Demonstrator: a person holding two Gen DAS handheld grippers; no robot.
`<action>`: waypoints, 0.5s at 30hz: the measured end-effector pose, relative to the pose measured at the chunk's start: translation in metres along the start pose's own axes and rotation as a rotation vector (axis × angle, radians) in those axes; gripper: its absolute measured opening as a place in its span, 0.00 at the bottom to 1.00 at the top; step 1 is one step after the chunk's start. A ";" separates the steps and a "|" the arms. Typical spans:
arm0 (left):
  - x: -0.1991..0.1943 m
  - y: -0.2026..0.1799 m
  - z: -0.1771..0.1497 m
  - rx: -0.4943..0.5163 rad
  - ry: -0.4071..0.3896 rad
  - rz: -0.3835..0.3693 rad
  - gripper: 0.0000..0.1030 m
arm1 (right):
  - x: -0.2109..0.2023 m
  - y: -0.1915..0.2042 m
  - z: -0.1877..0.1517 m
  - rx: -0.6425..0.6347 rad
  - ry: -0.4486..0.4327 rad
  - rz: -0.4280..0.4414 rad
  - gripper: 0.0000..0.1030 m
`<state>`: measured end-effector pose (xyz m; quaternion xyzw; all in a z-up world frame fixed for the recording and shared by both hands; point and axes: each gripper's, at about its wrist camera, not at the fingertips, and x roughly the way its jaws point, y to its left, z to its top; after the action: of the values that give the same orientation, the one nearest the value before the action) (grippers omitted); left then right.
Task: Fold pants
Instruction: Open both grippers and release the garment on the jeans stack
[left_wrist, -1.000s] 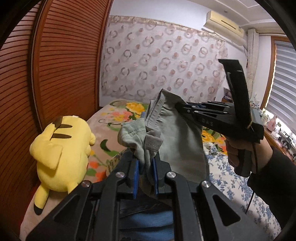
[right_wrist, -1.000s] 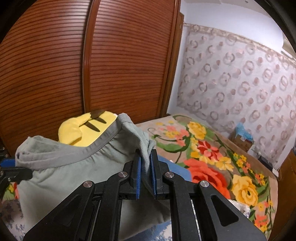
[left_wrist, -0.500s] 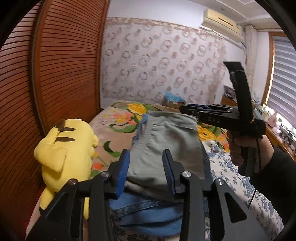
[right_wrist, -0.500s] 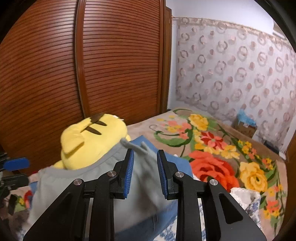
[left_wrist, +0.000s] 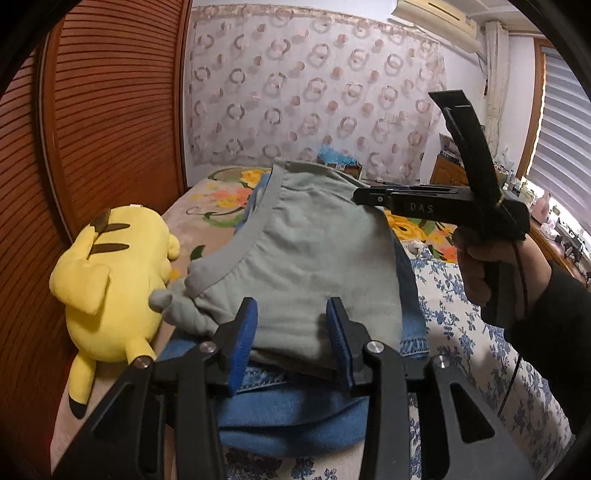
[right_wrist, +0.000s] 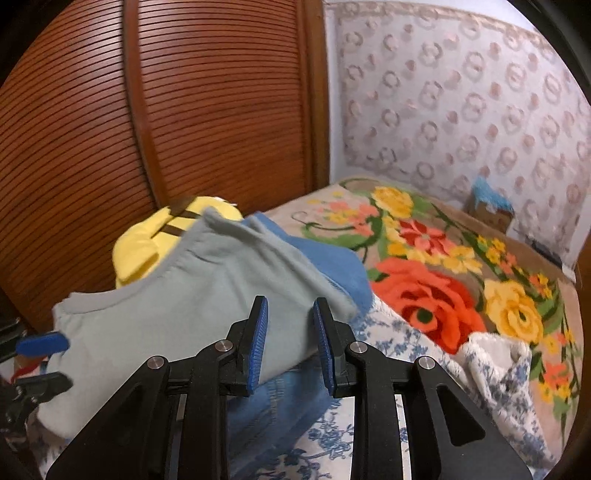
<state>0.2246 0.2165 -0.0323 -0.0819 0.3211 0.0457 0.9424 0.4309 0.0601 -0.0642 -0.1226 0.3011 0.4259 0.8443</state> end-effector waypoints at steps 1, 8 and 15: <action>0.001 -0.001 -0.001 0.002 0.002 0.001 0.36 | 0.001 -0.003 -0.001 0.009 0.001 0.003 0.24; -0.001 -0.002 0.002 0.015 0.006 0.013 0.36 | -0.011 0.002 -0.005 0.019 -0.012 -0.005 0.24; -0.006 -0.002 0.003 0.029 0.011 0.016 0.37 | -0.034 0.021 -0.015 0.011 -0.032 0.027 0.24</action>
<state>0.2220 0.2149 -0.0260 -0.0657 0.3277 0.0482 0.9413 0.3922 0.0440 -0.0538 -0.1072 0.2915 0.4376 0.8438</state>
